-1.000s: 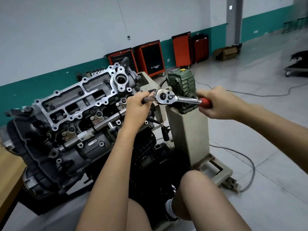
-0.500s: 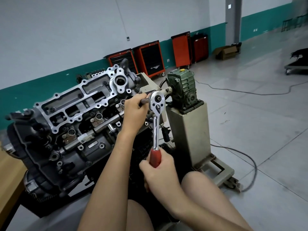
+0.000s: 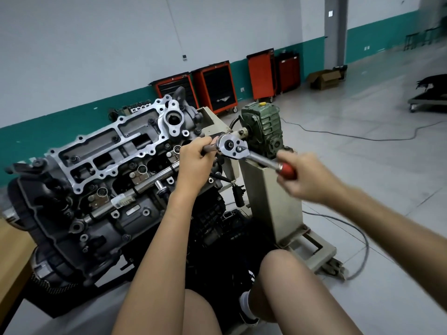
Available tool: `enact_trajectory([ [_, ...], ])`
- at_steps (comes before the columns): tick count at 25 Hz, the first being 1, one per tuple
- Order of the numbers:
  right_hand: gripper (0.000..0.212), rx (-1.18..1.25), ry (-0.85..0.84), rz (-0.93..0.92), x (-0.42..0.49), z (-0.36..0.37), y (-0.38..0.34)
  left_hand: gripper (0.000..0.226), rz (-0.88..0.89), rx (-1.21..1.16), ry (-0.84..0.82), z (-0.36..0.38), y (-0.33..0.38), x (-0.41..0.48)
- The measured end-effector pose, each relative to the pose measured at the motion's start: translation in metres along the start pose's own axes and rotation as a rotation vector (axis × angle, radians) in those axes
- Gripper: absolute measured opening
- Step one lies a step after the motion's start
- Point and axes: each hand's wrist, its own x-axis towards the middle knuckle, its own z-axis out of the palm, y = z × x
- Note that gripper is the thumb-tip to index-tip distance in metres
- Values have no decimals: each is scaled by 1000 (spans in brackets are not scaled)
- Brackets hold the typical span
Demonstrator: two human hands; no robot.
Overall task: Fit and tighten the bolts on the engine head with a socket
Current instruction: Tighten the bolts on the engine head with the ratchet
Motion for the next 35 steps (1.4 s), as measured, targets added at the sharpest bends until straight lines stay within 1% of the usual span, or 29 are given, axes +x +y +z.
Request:
enact_trajectory([
  [2, 38, 307, 70, 182, -35, 35, -30, 27, 1, 6, 10, 0, 0, -1],
  [4, 38, 580, 156, 344, -58, 73, -72, 27, -4, 22, 30, 2, -1, -1],
  [5, 33, 730, 181, 418, -61, 91, -95, 27, -5, 32, 37, 3, -2, 0],
  [7, 20, 1020, 173, 513, -61, 118, -135, 24, -11, 59, 33, 4, -3, 0],
  [8, 17, 1106, 154, 532, -61, 123, -145, 22, -17, 64, 26, 4, -4, 1],
  [9, 18, 1119, 123, 532, -61, 120, -145, 21, -20, 58, 16, 3, -4, 1],
  [10, 22, 1048, 93, 503, -63, 112, -133, 20, -19, 46, 5, 2, -4, 1],
  [13, 37, 635, -20, 348, -58, 66, -64, 25, 18, 11, -28, 2, 0, 0],
  [15, 37, 328, -123, 202, -29, 23, -17, 29, 20, 0, -34, 3, 3, 3],
  [16, 34, 157, -132, 124, -11, 3, -1, 29, 18, -8, -31, 4, 3, 3],
  [17, 31, 2, -106, 42, 6, -13, 7, 29, 18, -12, -21, 4, 2, 3],
  [18, 29, -97, -68, -25, 18, -21, 11, 28, 14, -13, -9, 4, 1, 3],
  [19, 29, -130, -40, -42, 21, -22, 11, 26, 5, -15, -2, 3, 0, 2],
  [20, 33, -101, -23, -11, 14, -16, 5, 22, -3, -22, -1, 2, -2, 1],
  [21, 38, -5, -9, 50, -1, -4, -6, 20, -7, -31, 0, 2, -3, 0],
  [22, 41, 148, 14, 121, -18, 15, -21, 20, -11, -30, 9, 3, -4, -1],
  [24, 38, 524, 100, 290, -51, 59, -64, 21, -9, -8, 30, 4, -5, -1],
  [26, 26, 896, 165, 458, -62, 100, -114, 22, -3, 13, 30, 5, -6, 1],
  [27, 21, 1049, 174, 507, -62, 115, -136, 22, -5, 25, 22, 4, -7, 1],
  [28, 18, 1136, 171, 529, -60, 123, -149, 22, -8, 35, 11, 3, -7, 2],
  [29, 20, 1121, 147, 530, -60, 122, -148, 22, -8, 36, -1, 1, -8, 3],
  [30, 25, 1021, 120, 504, -60, 113, -134, 22, 1, 26, -11, 1, -9, 3],
  [32, 35, 732, 51, 389, -59, 81, -86, 20, 35, 3, -20, 2, -7, 1],
  [35, 39, 216, -89, 127, -22, 14, -14, 25, 49, -8, -13, 4, -5, 3],
])
